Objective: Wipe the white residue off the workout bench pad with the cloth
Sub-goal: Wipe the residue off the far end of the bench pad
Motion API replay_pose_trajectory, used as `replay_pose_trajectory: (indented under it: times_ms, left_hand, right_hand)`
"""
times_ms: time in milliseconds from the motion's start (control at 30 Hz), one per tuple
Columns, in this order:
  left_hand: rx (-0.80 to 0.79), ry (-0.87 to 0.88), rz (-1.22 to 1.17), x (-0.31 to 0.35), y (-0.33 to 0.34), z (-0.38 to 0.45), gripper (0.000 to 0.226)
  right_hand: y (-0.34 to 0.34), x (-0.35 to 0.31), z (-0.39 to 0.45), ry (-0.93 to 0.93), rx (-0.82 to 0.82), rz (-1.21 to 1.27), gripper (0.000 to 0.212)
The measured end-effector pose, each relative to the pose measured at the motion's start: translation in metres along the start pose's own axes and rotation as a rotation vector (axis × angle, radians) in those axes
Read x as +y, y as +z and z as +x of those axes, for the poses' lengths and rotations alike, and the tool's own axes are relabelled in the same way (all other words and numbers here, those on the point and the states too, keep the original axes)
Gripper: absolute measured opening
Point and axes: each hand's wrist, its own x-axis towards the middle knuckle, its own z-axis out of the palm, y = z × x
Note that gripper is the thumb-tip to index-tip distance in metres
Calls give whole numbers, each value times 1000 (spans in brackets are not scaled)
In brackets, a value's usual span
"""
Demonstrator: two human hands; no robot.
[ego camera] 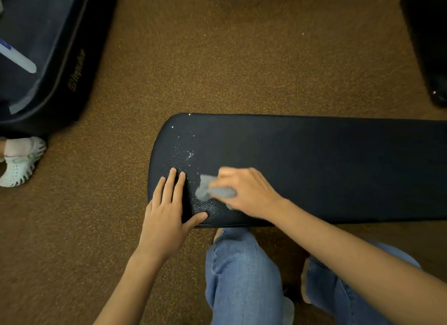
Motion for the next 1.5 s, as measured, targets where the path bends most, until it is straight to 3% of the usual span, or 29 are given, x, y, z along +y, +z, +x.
replay_pose_trajectory:
  times_ms: [167, 367, 600, 700, 800, 1100, 1233, 1400, 1500]
  left_hand:
    - [6, 8, -29, 0, 2, 1, 104]
    - [18, 13, -55, -3, 5, -1, 104]
    - [29, 6, -48, -4, 8, 0, 104]
    - [36, 3, -51, -4, 8, -1, 103]
    - [34, 0, -74, -3, 9, -1, 100]
    - [38, 11, -69, -3, 12, -1, 101]
    - [42, 14, -75, -2, 11, -1, 100]
    - [42, 4, -82, -2, 11, -1, 99]
    - [43, 7, -72, -3, 12, -1, 98]
  right_hand:
    - [-1, 6, -22, -75, 9, -26, 33]
    - [8, 2, 10, 141, 209, -76, 25]
    - [10, 3, -38, -60, 92, -32, 28]
    - [7, 7, -13, -56, 172, -80, 32]
    - [7, 10, 20, 5, 229, -176, 20]
    - [-5, 19, 106, 207, 259, -281, 22]
    - [-21, 29, 137, 265, 450, -226, 21]
    - [-14, 32, 146, 343, 210, -340, 66]
    - [-15, 27, 152, 344, 207, -393, 60]
